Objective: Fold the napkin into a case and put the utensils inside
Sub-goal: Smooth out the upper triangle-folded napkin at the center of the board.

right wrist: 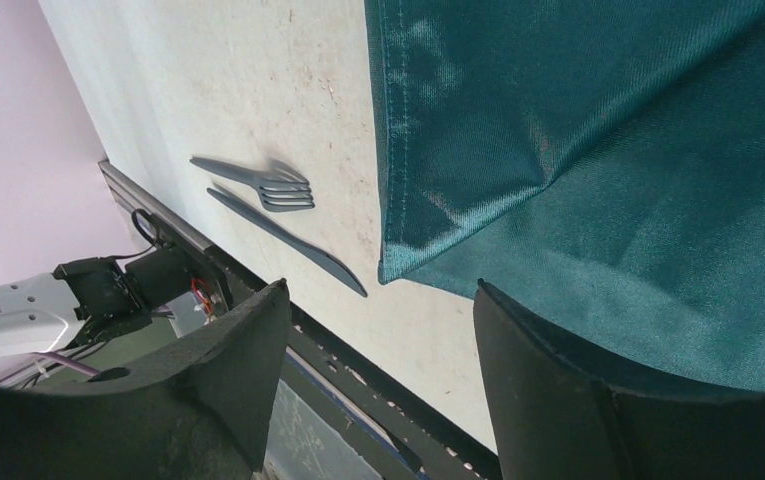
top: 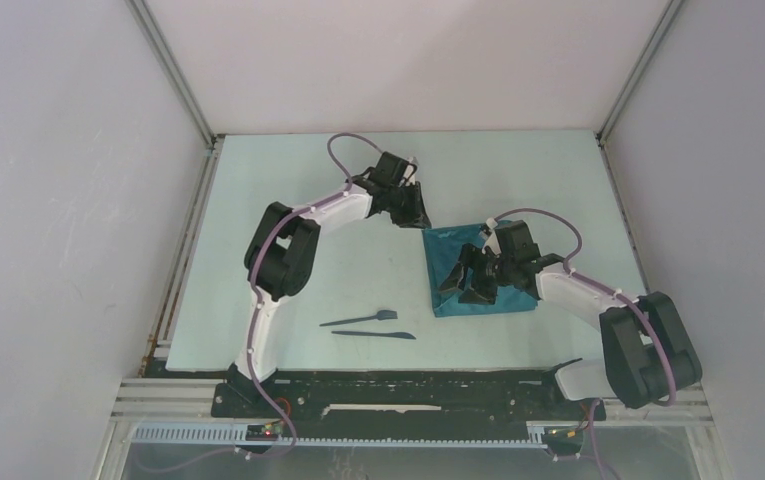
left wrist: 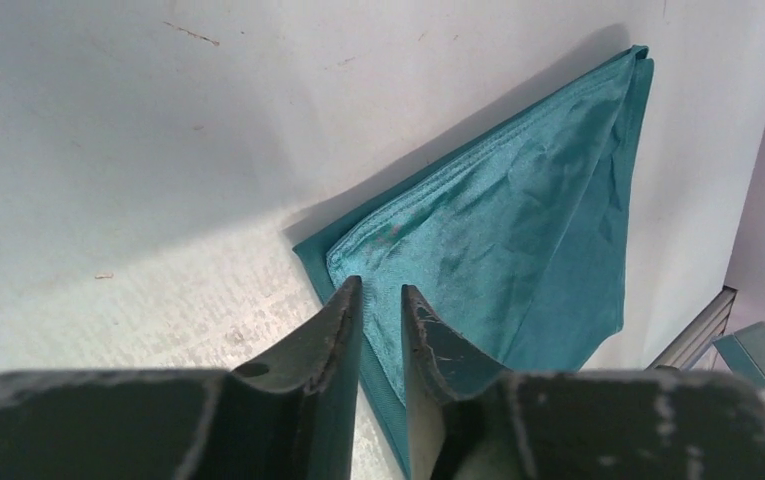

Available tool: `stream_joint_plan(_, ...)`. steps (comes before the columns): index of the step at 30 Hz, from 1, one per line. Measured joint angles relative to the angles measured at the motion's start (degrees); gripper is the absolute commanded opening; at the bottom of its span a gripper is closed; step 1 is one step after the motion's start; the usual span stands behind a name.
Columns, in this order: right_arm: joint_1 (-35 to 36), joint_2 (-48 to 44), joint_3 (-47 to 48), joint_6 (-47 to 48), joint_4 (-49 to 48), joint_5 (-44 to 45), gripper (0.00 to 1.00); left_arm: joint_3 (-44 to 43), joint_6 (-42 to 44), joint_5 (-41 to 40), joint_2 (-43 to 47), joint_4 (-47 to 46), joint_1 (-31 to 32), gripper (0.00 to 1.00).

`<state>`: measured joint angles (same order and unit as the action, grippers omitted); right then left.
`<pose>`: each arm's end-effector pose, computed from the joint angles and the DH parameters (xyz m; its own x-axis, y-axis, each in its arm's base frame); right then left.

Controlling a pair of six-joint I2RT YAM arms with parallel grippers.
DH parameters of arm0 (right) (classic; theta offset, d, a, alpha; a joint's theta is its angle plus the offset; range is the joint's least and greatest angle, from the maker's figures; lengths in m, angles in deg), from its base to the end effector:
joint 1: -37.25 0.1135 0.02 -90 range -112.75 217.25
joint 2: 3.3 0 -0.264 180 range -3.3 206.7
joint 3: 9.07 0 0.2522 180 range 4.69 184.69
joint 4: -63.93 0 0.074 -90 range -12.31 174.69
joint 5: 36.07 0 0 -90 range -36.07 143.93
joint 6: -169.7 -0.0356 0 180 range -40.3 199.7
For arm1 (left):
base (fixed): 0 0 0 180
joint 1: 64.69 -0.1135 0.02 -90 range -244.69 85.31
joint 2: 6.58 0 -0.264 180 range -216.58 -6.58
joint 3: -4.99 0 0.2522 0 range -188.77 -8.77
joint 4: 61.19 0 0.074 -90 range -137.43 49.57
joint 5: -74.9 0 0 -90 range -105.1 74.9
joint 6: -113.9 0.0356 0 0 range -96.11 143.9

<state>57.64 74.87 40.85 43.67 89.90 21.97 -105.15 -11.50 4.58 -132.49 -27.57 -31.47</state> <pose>0.2268 0.1044 0.1680 -0.9595 0.1758 -0.2202 -0.0264 0.7222 0.6912 0.4013 -0.2771 0.1772 -0.9227 -0.0477 -0.3825 0.2021 0.7851 -0.5855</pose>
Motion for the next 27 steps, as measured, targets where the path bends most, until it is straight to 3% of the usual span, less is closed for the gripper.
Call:
stream_joint_plan(3, 0.0, 0.0, 0.0, 0.0, -0.07, 0.0, 0.75, -0.7, 0.02, -0.35, -0.85, 0.37, 0.0, 0.32)
stream_joint_plan(9, 0.02, 1.16, 0.0, -0.24, -1.44, -0.59, 0.75, -0.92, 0.02, -1.11, -2.67, 0.85, 0.0, 0.31)
stream_joint_plan(27, 0.04, 6.4, 0.0, -3.76, -9.29, -4.37, 0.72, -2.27, -0.11, -1.49, -4.31, 1.11, 0.02, 0.08)
